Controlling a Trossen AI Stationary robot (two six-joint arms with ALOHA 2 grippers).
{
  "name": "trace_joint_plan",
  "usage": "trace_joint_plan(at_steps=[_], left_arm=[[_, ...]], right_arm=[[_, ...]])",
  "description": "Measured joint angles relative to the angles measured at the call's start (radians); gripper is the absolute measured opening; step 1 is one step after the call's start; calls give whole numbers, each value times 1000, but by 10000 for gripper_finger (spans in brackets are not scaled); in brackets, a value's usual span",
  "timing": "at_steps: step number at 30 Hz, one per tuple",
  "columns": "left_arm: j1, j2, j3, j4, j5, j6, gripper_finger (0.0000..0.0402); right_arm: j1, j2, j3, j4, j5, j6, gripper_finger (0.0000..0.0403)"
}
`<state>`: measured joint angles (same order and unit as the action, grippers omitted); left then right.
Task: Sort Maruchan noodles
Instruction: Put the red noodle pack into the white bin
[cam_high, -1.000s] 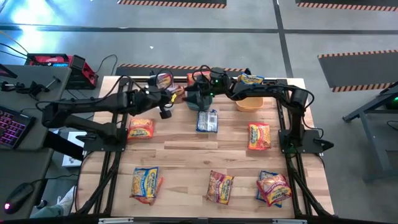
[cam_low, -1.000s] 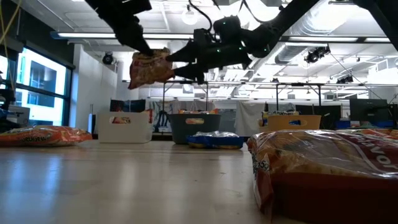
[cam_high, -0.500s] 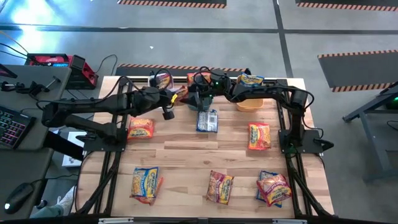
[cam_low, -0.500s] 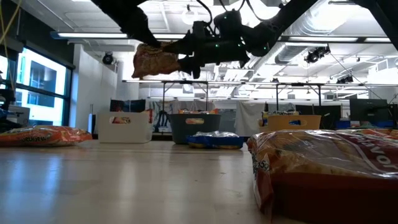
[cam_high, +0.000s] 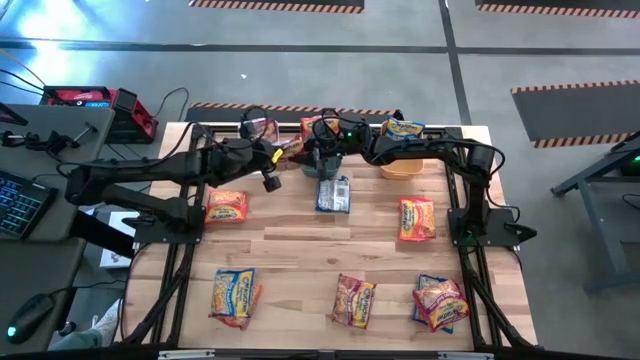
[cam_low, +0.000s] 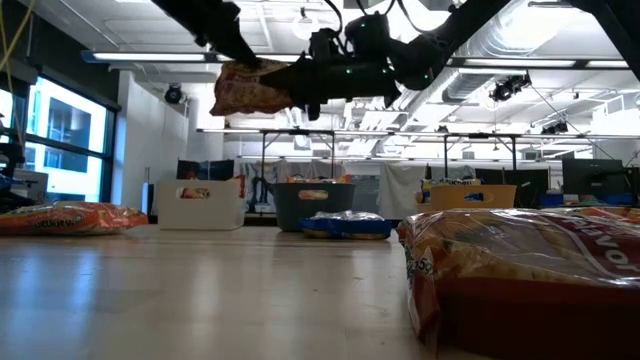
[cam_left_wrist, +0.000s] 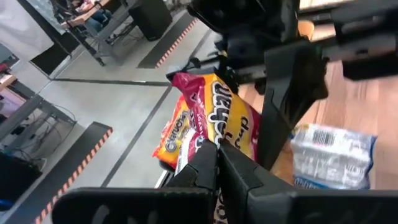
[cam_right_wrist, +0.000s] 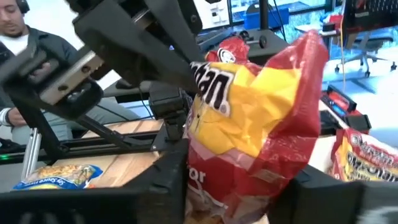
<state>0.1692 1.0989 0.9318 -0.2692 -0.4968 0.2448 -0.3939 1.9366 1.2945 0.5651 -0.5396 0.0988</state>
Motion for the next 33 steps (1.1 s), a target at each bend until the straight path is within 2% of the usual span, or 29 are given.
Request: trace_joint_plan(at_steps=[5, 9, 15, 20, 25, 29, 33], left_arm=[[1, -55, 61, -30, 32, -22, 27], [22, -59, 173, -211, 121, -112, 67], [84, 9, 342, -480, 302, -217, 154], [122, 125, 477, -664, 384, -232, 224], [128, 254, 579, -799, 364, -172, 261], [128, 330, 638, -889, 286, -123, 266], [128, 366, 656, -911, 258, -89, 266]], right_arm=[[-5, 0, 0, -2, -8, -55, 105], [-13, 0, 0, -9, -43, -129, 114], [-2, 0, 0, -57, -33, -426, 109], [27, 0, 55, -183, 77, -656, 109], [53, 0, 115, -271, 197, -787, 109], [55, 0, 124, -277, 197, -809, 109], [55, 0, 124, -277, 197, -823, 109]])
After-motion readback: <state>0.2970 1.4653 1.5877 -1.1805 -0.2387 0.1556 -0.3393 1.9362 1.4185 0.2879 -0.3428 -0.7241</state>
